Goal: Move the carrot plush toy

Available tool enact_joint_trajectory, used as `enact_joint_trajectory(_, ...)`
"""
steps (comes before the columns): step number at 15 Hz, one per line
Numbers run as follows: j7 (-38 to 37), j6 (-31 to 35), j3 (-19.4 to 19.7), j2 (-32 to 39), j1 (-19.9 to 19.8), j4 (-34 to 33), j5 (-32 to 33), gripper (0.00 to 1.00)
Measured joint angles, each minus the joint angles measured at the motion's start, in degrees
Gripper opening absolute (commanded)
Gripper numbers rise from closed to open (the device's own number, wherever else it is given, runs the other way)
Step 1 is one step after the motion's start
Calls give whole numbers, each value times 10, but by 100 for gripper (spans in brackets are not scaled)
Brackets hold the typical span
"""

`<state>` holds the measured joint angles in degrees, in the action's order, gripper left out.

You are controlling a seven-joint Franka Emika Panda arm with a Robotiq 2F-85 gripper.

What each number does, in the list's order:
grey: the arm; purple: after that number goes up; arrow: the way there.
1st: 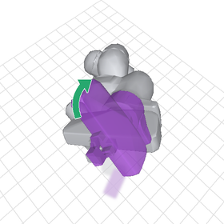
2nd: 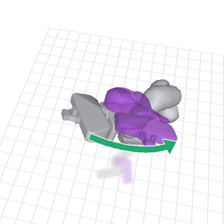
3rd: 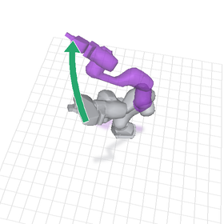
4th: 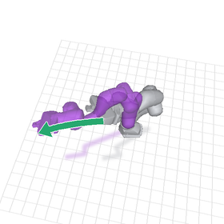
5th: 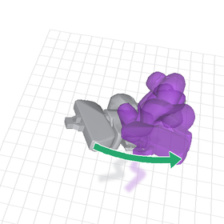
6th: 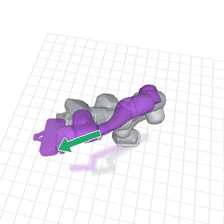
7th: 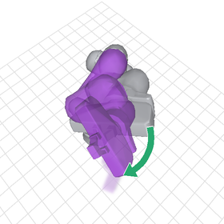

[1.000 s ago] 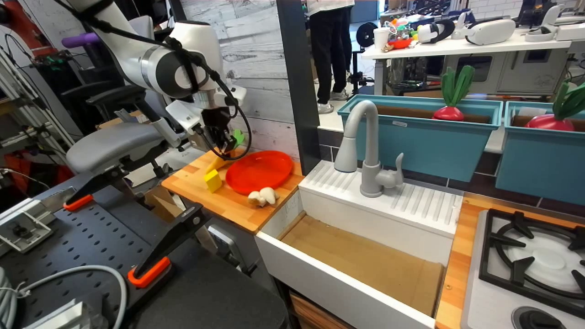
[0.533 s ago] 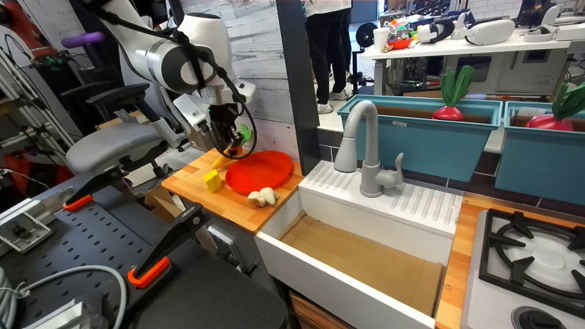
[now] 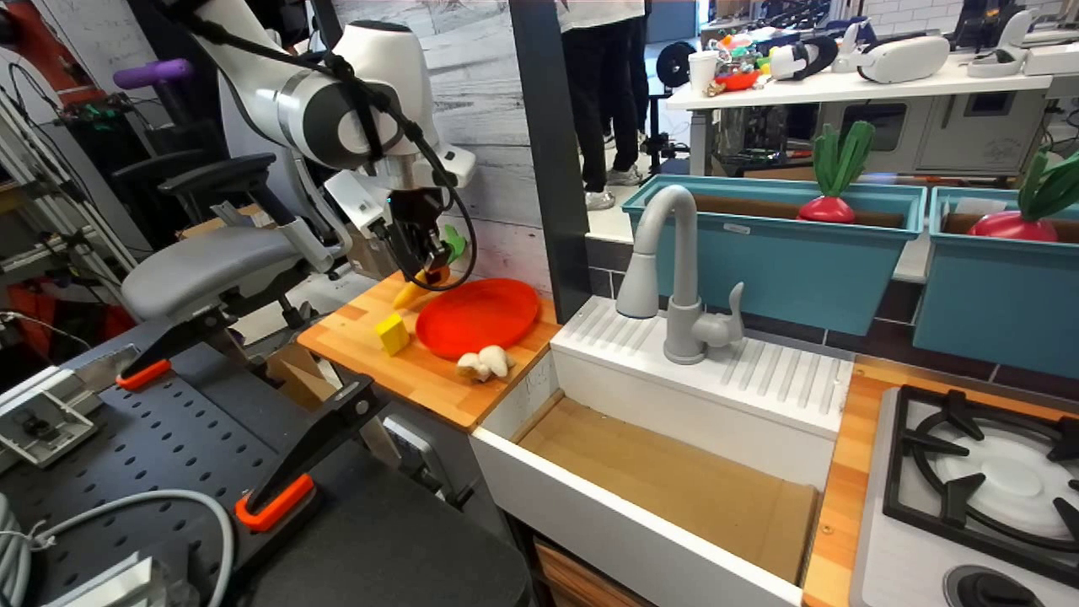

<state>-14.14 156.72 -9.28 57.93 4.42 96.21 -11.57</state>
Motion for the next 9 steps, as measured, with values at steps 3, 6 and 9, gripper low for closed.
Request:
enact_joint_trajectory(3,0,-3,0,7,0,-9,0,3)
enact_joint_trajectory(6,0,-7,0,11,0,-16,0,16)
enact_joint_trajectory(9,0,-27,0,16,0,-26,0,50)
